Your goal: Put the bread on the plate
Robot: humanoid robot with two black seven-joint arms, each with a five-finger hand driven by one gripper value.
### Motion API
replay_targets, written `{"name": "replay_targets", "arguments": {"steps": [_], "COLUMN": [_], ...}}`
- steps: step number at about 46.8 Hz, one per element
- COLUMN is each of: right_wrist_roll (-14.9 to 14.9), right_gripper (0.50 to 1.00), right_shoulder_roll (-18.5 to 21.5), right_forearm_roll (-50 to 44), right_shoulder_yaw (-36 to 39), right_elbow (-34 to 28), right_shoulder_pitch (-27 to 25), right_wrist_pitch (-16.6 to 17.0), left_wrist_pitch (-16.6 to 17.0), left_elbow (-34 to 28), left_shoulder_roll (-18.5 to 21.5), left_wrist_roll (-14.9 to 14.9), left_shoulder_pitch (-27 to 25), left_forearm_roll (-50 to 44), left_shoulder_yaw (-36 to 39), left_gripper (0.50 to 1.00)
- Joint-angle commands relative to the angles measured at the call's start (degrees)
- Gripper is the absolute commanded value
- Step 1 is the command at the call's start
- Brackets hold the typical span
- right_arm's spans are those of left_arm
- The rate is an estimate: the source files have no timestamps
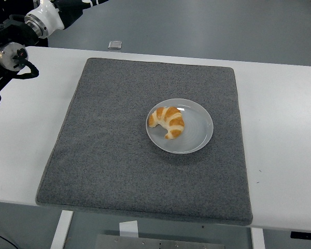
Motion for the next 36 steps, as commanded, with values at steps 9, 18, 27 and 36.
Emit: {"name": "replay_targets", "arguments": {"steps": [9,18,27,36], "right_wrist_roll": [0.0,0.0,0.0,0.0], "right_gripper": [0.952,0.952,0.952,0.952], "right_shoulder_roll": [0.0,0.0,0.0,0.0], "right_forearm_roll": [0.0,0.0,0.0,-0.1], "right_shoulder_yaw": [0.0,0.0,0.0,-0.1], "right_elbow": [0.0,0.0,0.0,0.1], "right_shoulder_pitch": [0.0,0.1,0.0,0.1], "right_wrist_pitch": [0.0,0.1,0.1,0.1], "left_wrist_pitch": [-1.6,-2.5,-3.3,-3.4], "left_elbow": [0.9,0.8,0.9,1.1], "left_shoulder_roll": [-0.6,-0.6,-0.7,-1.6], "left_wrist_roll": [0.2,0.1,-0.2,-0.8], "left_shoulder_pitch": [3.9,5.6,5.7,6.7], "left_forearm_roll": [-6.3,-6.3,-6.3,-6.4], "left_shoulder_yaw": [0.2,-0.2,-0.3,-0.3], "left_gripper": [0.990,0.990,0.990,0.992]}}
